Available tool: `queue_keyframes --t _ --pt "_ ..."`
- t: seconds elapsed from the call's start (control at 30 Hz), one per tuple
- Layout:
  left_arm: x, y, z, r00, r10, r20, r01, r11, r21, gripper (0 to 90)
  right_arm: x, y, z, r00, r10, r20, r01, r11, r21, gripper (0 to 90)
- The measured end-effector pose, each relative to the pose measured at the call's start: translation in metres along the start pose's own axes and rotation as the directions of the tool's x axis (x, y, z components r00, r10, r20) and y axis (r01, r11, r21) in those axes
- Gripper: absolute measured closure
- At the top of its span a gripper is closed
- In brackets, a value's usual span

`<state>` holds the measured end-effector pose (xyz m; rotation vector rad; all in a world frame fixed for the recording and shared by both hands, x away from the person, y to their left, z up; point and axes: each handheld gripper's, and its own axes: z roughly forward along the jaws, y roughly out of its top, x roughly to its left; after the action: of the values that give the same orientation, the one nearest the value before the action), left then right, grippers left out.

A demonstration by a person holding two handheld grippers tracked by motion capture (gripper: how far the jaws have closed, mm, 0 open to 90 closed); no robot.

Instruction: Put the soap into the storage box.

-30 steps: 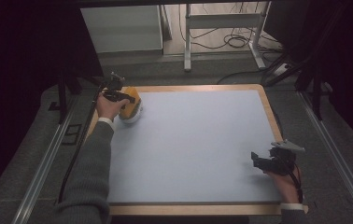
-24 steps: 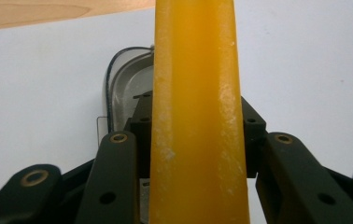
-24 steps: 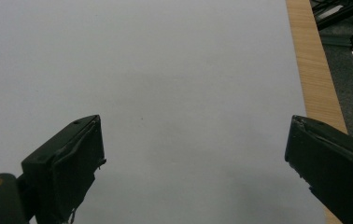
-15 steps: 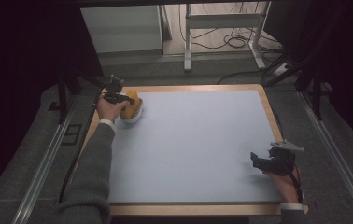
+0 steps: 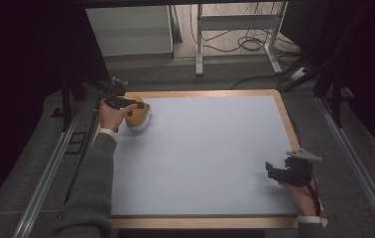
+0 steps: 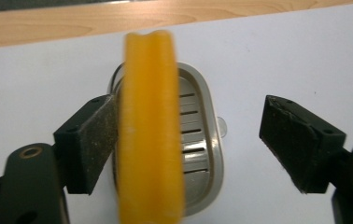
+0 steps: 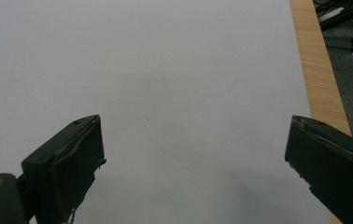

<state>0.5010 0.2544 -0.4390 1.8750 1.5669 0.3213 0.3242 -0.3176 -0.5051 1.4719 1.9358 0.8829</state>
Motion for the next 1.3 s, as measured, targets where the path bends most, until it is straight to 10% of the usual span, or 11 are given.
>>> queue_keyframes --t 0.43,0.83,1.3 --pt "-0.018 -0.019 -0.043 0.9901 0.110 0.088 -0.102 0.9911 -0.085 18.1 0.003 0.000 0.001 1.0000 -0.005 -0.002 0.005 1.000 0.001 4.6" --pt "-0.050 -0.098 -0.053 0.9452 0.277 0.173 -0.264 0.9601 -0.091 21.5 0.004 0.002 -0.002 0.9999 -0.012 -0.004 0.012 1.000 -0.013 4.6" --pt "-0.061 -0.172 -0.036 0.9314 0.275 0.239 -0.267 0.9616 -0.066 22.2 0.007 0.003 -0.005 0.9998 -0.020 -0.005 0.020 0.999 -0.027 4.6"
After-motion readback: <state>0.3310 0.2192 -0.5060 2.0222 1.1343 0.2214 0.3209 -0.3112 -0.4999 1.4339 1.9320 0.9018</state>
